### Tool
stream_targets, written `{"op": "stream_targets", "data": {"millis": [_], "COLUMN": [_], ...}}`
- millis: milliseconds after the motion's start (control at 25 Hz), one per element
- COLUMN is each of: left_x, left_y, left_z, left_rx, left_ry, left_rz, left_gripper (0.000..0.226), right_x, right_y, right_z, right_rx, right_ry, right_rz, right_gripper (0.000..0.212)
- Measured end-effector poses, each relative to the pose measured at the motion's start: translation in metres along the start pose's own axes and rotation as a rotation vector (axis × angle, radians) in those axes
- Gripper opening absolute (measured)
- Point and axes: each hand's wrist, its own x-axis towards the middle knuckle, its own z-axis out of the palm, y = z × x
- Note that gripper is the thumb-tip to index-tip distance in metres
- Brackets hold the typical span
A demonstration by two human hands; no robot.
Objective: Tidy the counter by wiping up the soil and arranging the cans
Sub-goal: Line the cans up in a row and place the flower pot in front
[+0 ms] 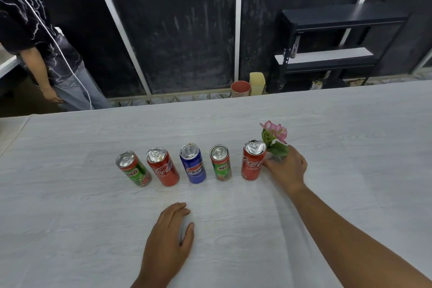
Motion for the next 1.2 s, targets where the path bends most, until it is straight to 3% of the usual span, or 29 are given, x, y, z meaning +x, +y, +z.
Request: {"op": "stream_targets", "data": {"millis": [680, 1000, 1200], "left_x": [-0.001, -0.010, -0.013], "left_y": [0.012, 0.003, -0.008], "left_z": [-0.011, -0.012, -0.025], "left_rx": [-0.016, -0.092, -0.103], "left_ry": [-0.012, -0.019, -0.062], "left_rz": [-0.027, 0.006, 0.065], "left_gripper": [0.045, 0.036, 0.036], "right_x": [-0.019, -0.114, -0.187], "right_y": [0.026, 0.027, 0.007], "right_z": [-0.008, -0.032, -0.015], "right_rx": [0.339, 0.434, 0.461], "right_ry": [0.048, 0.111, 0.058], "right_rz": [-0.042, 0.028, 0.022], "right_gripper": [0.048, 0.039, 0.052]}}
